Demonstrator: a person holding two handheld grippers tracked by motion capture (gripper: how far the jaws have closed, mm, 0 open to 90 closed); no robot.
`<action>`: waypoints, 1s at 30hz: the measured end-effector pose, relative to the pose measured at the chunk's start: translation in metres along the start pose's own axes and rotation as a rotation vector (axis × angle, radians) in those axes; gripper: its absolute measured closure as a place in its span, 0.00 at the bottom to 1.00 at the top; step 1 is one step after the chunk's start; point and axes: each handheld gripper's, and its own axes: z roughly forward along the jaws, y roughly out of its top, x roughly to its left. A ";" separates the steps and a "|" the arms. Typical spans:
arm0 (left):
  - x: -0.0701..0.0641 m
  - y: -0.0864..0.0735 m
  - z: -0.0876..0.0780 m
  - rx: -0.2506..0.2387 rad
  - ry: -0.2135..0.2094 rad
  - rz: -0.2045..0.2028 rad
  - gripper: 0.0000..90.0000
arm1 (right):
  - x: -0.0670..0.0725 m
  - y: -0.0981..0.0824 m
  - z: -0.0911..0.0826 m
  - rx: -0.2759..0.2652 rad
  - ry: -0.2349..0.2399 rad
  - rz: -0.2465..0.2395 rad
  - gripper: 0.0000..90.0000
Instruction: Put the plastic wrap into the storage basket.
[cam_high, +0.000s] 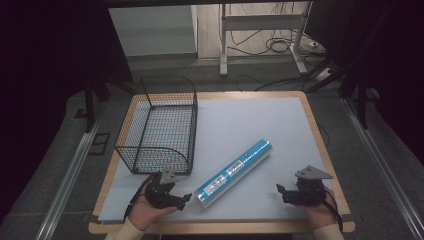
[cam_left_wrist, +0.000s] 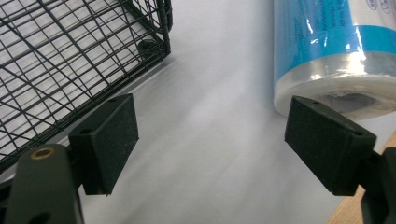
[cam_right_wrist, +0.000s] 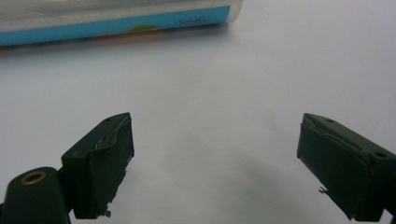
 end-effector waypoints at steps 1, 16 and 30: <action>0.000 0.000 0.000 0.000 0.000 0.000 0.19 | 0.000 0.000 0.000 0.000 0.000 0.000 0.12; -0.004 -0.002 -0.006 0.001 -0.004 0.003 0.19 | -0.002 -0.002 -0.002 0.007 -0.010 -0.025 0.12; -0.006 0.003 -0.014 -0.004 -0.001 -0.008 0.20 | 0.000 0.001 0.000 0.009 0.006 -0.033 0.14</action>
